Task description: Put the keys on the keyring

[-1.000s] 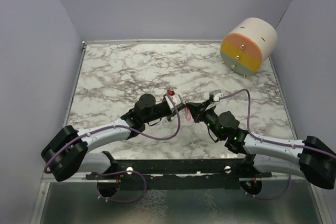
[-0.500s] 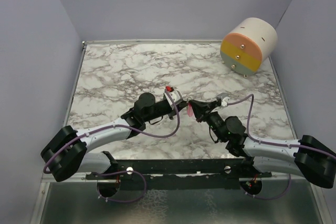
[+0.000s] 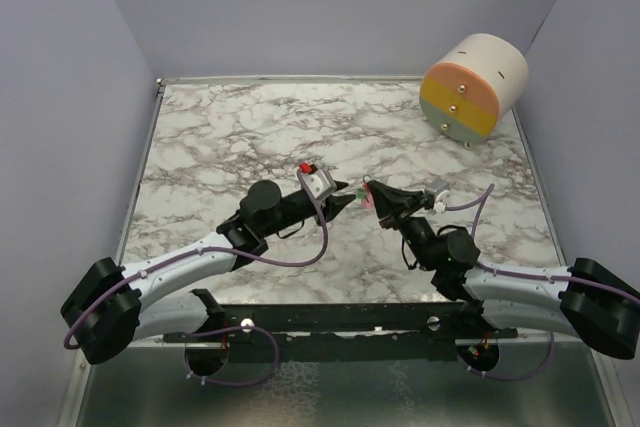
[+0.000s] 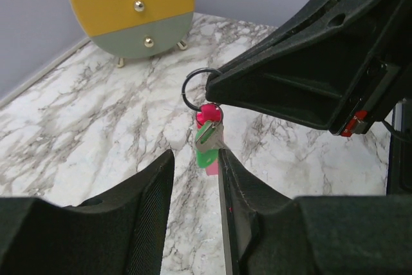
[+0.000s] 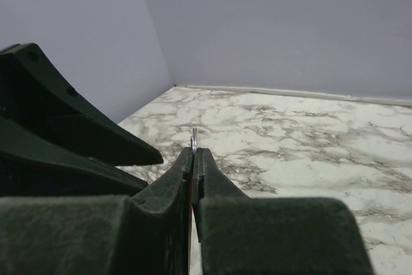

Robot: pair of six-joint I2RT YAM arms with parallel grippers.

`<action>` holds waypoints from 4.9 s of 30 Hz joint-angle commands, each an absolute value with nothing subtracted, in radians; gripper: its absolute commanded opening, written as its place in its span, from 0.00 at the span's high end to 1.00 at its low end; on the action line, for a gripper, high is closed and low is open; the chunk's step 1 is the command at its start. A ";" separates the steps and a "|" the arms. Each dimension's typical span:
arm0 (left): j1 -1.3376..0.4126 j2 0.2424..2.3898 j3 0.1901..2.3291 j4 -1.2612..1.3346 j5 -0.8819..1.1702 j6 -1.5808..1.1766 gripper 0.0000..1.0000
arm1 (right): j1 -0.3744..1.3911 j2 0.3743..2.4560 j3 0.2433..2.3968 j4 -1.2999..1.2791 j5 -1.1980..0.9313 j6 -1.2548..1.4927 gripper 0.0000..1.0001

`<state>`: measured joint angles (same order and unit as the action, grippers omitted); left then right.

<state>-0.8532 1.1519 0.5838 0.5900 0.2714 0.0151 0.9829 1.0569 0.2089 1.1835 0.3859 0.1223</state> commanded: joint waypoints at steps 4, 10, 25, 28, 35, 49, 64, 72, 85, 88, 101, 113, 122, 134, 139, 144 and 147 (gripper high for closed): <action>-0.856 1.056 0.561 0.599 0.124 0.010 0.61 | 0.989 1.033 0.197 1.245 0.311 0.038 0.99; -0.856 1.079 0.588 0.605 0.170 0.014 0.61 | 0.988 1.036 0.200 1.233 0.212 0.030 0.99; -0.855 1.085 0.591 0.642 0.286 0.051 0.63 | 0.988 1.039 0.193 1.224 0.141 0.009 0.99; -0.854 1.093 0.597 0.644 0.300 0.054 0.63 | 0.988 1.044 0.194 1.223 0.140 0.010 0.99; -0.853 1.117 0.612 0.648 0.300 0.058 0.64 | 0.988 1.052 0.193 1.223 0.126 0.011 0.99; -0.853 1.076 0.603 0.652 0.257 0.063 0.64 | 0.988 1.053 0.175 1.221 0.123 0.022 0.99; -0.851 1.085 0.606 0.651 0.267 0.064 0.63 | 0.988 1.056 0.175 1.223 0.111 0.024 0.99; -0.851 1.104 0.613 0.651 0.274 0.069 0.63 | 0.988 1.045 0.175 1.216 0.088 0.019 0.99; -0.850 1.116 0.631 0.652 0.291 0.070 1.00 | 0.988 1.048 0.188 1.184 0.087 0.024 0.99; -0.851 1.120 0.632 0.652 0.290 0.076 1.00 | 0.989 1.047 0.219 1.110 0.099 0.036 0.99; -0.851 1.150 0.629 0.644 0.226 0.126 1.00 | 0.988 0.985 0.316 0.822 0.170 0.125 0.65; -0.851 1.155 0.625 0.576 0.185 0.216 1.00 | 0.987 0.821 0.577 0.224 0.297 0.219 0.57; -0.851 1.165 0.671 0.462 0.270 0.284 1.00 | 0.989 0.979 0.807 -0.147 0.254 0.219 0.64; -0.850 1.197 0.767 0.258 0.420 0.355 1.00 | 0.988 0.920 0.795 -0.233 0.248 0.179 0.70; -0.849 1.211 0.783 0.230 0.438 0.370 1.00 | 0.989 0.902 0.801 -0.267 0.267 0.173 0.71; -0.850 1.222 0.794 0.207 0.456 0.390 1.00 | 0.988 0.905 0.811 -0.280 0.259 0.168 0.67; -0.845 1.225 0.807 0.181 0.471 0.409 1.00 | 0.988 0.921 0.827 -0.299 0.256 0.166 0.61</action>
<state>-0.8463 1.2167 0.7624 0.2192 0.4156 0.3698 0.9829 0.9100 0.7914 -0.2493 0.2531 0.1791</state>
